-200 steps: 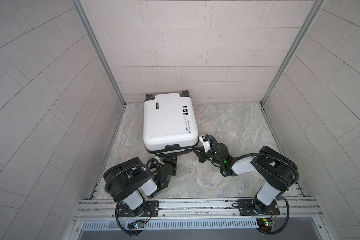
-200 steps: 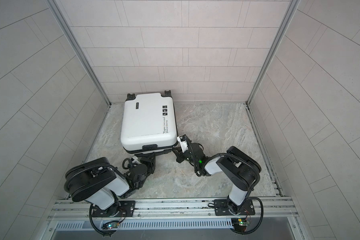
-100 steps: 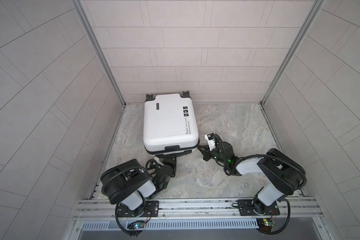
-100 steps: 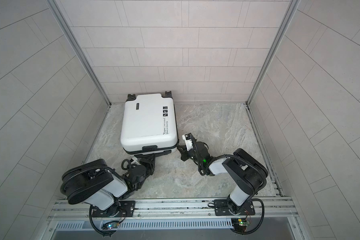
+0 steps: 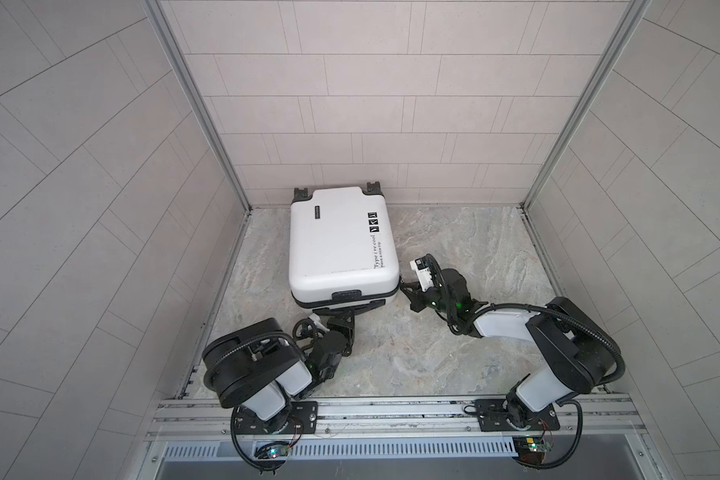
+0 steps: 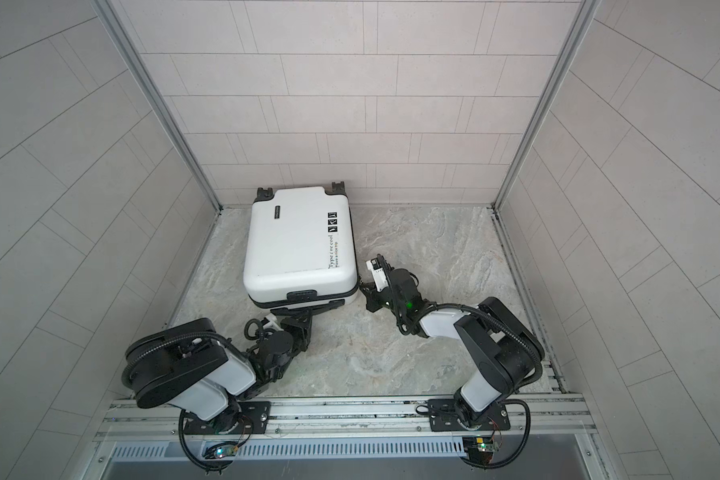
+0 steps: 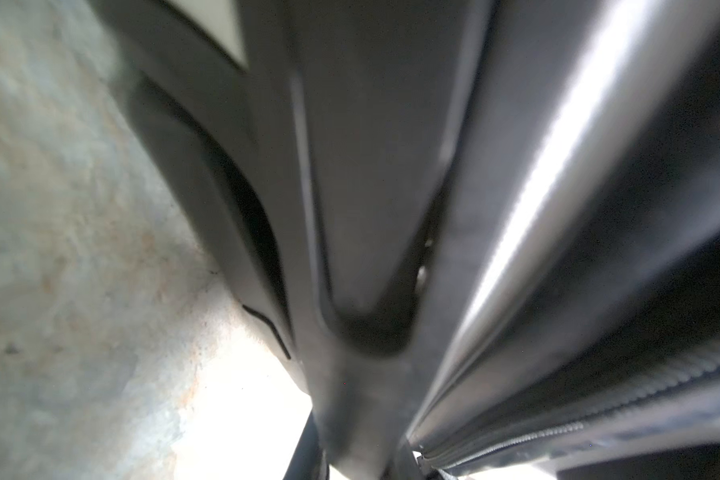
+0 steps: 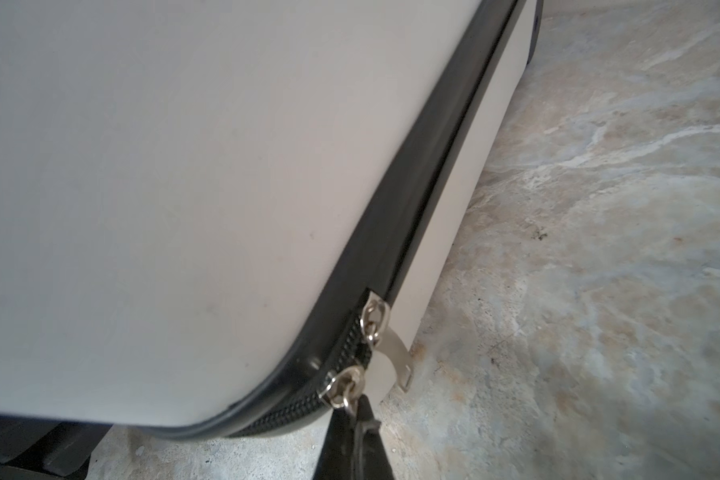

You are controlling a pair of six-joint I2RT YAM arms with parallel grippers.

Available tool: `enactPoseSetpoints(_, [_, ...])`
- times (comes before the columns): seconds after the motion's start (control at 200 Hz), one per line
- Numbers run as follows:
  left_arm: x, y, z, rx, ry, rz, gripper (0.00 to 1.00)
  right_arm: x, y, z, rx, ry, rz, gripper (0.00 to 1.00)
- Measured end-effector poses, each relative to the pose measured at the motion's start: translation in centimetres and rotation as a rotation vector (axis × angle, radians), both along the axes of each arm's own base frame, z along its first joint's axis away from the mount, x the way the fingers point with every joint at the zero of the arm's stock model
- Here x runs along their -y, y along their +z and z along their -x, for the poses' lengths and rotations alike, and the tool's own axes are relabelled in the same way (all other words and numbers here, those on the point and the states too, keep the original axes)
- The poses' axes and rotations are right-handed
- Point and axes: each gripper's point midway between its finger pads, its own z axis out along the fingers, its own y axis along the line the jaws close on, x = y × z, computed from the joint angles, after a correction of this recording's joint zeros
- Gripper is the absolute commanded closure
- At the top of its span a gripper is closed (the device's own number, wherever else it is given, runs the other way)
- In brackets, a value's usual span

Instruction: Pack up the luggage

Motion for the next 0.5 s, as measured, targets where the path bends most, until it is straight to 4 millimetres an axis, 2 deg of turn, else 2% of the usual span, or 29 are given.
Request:
enactPoseSetpoints(0.325, [-0.6,0.0,-0.3,0.004,0.037,-0.003,1.0,-0.6,0.2,-1.9,-0.059,0.014,0.053,1.0])
enactPoseSetpoints(0.47, [-0.6,0.0,-0.3,0.005,0.038,-0.002,1.0,-0.7,0.2,-2.1,-0.064,0.02,0.06,1.0])
enactPoseSetpoints(0.5, [-0.6,0.0,-0.3,0.005,0.038,-0.003,0.92,-0.8,0.2,-2.1,-0.064,0.022,0.06,1.0])
